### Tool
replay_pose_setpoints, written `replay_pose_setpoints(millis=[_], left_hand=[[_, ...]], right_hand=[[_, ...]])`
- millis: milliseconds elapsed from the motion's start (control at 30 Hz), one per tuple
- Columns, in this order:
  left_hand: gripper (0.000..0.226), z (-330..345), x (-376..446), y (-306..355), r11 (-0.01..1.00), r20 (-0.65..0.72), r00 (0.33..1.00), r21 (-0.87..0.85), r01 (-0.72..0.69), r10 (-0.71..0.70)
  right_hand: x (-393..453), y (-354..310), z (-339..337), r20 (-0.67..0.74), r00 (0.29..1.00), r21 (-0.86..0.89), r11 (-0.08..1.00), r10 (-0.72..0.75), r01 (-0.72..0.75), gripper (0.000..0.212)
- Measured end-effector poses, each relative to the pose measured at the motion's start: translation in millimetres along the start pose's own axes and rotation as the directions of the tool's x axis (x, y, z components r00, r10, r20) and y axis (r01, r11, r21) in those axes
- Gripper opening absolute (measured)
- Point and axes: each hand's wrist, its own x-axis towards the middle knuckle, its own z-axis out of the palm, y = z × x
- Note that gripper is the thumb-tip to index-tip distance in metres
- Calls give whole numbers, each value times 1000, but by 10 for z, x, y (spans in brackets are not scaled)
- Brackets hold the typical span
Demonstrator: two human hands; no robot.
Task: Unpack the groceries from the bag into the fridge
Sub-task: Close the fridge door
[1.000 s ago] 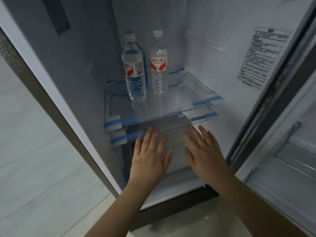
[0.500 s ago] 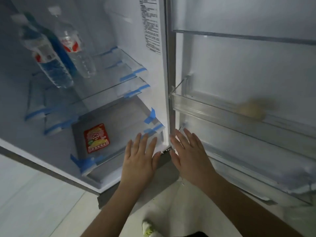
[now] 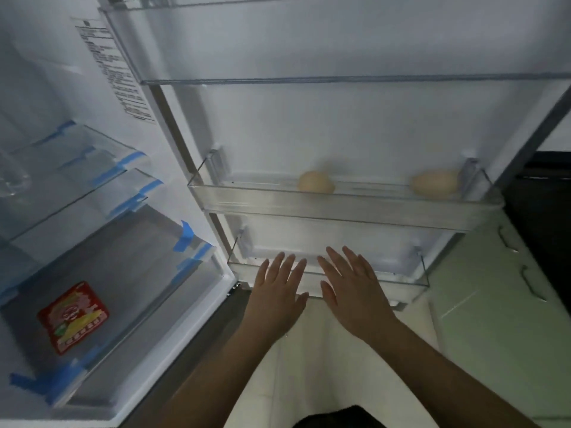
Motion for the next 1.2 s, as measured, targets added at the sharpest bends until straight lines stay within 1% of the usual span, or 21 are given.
replay_pose_setpoints(millis=[100,167,200,267,400,467,633,767,833,900,967,1067,1100,1167,1200], left_hand=[[71,141,-4,67,998,78,995,-34,-61,63],[77,205,-51,37,995,91,992,-56,-80,85],[79,205,-69,17,994,80,992,-60,-90,94],[80,195,-80,-14,992,65,992,-77,-101,106],[85,224,-115,-61,989,118,984,-65,-129,136],[88,225,-147,-102,986,141,979,-93,-138,150],[93,274,-269,-168,984,99,981,-87,-157,166],[93,301,-361,-230,985,100,981,-75,-158,165],[88,294,-401,-267,984,98,980,-67,-166,172],[78,278,-448,-302,984,91,983,-89,-152,160],[69,243,-498,-336,983,87,985,-127,-136,148],[56,201,-563,-403,977,69,984,-149,-154,166],[55,188,-583,-428,976,79,982,-154,-157,170],[64,143,-622,-464,974,145,976,-178,-137,164],[67,108,-652,-469,978,151,977,-171,-123,149]], right_hand=[[-171,181,100,-21,990,-7,990,138,-138,55],[-282,283,189,-11,976,-9,976,216,-217,58],[-334,323,241,1,972,-15,971,237,-237,61],[-414,351,324,13,970,-29,970,243,-242,60],[-447,226,381,33,958,-5,958,285,-285,62],[-478,156,399,28,953,-15,954,301,-301,62],[-611,35,457,0,954,-57,953,300,-299,63],[-718,-91,481,26,955,-65,953,297,-294,77],[-789,-143,481,47,957,-66,957,286,-283,83],[-873,-198,496,48,961,-81,960,271,-267,79],[-955,-271,508,16,966,-98,962,258,-255,69],[-1058,-396,529,-18,972,-92,968,234,-235,68],[-1088,-428,533,-19,975,-83,971,222,-223,68],[-1162,-445,547,-15,984,-68,982,175,-176,69],[-1215,-435,544,0,991,-52,990,135,-134,71]])
